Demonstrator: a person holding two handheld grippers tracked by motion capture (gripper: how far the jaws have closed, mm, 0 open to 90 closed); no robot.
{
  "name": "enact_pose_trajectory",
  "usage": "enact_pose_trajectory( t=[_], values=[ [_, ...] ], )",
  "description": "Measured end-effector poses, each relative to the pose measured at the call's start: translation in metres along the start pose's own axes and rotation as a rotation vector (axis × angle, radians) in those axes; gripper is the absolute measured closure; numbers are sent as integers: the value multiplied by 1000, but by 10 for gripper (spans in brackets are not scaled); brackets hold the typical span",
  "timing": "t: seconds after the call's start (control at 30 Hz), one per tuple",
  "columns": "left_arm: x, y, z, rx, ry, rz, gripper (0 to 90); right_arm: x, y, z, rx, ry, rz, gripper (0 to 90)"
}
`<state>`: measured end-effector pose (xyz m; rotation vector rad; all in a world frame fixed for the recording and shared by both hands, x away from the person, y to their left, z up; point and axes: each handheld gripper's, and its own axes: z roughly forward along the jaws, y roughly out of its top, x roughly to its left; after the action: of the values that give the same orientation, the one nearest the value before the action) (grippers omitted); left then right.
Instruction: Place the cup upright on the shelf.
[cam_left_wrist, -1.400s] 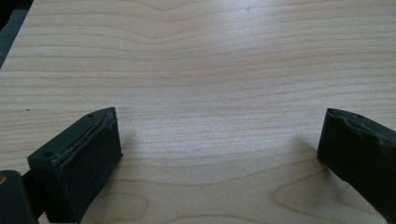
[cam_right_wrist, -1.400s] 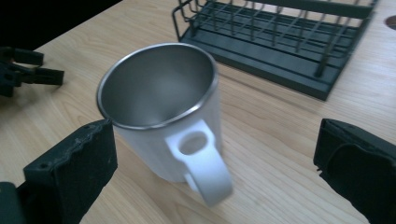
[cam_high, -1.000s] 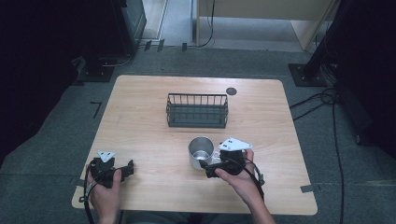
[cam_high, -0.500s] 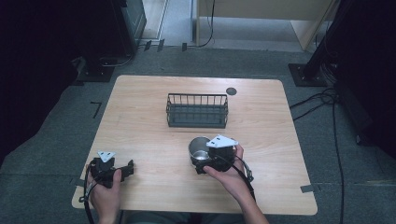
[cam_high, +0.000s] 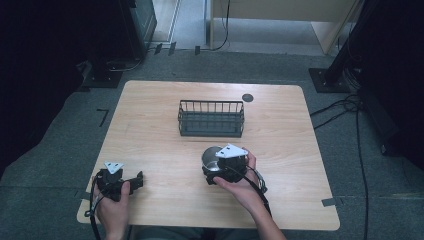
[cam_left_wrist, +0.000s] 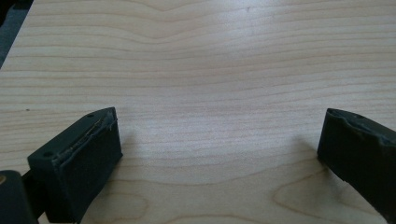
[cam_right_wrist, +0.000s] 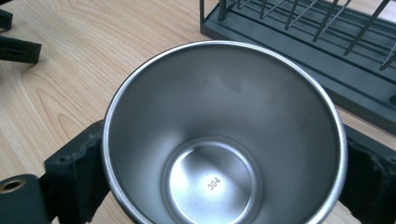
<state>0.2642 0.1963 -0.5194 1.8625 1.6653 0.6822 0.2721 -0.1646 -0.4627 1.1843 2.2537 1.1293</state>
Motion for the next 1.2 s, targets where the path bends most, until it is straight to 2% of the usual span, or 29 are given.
enact_pose_trajectory(
  t=[0.33,0.47,0.6,0.7,0.97,1.0,1.2],
  values=[
    [0,0,0,0,0,1,0,-6,0,0,-4,22,-29,60],
    [0,0,0,0,0,0,0,-9,1,-2,-8,4,-51,61],
    [0,1,0,1,-2,4,0,-14,5,-7,-21,26,-44,62],
    [0,0,0,0,-2,3,0,-17,12,-10,-22,26,-66,62],
    [0,0,1,-1,-2,1,0,-24,31,-14,-33,37,-84,62],
    [0,0,1,-2,-2,0,0,-26,38,-14,-34,39,-102,62],
    [0,1,0,0,-2,2,0,-33,60,-12,-37,42,-117,62]
  ],
)
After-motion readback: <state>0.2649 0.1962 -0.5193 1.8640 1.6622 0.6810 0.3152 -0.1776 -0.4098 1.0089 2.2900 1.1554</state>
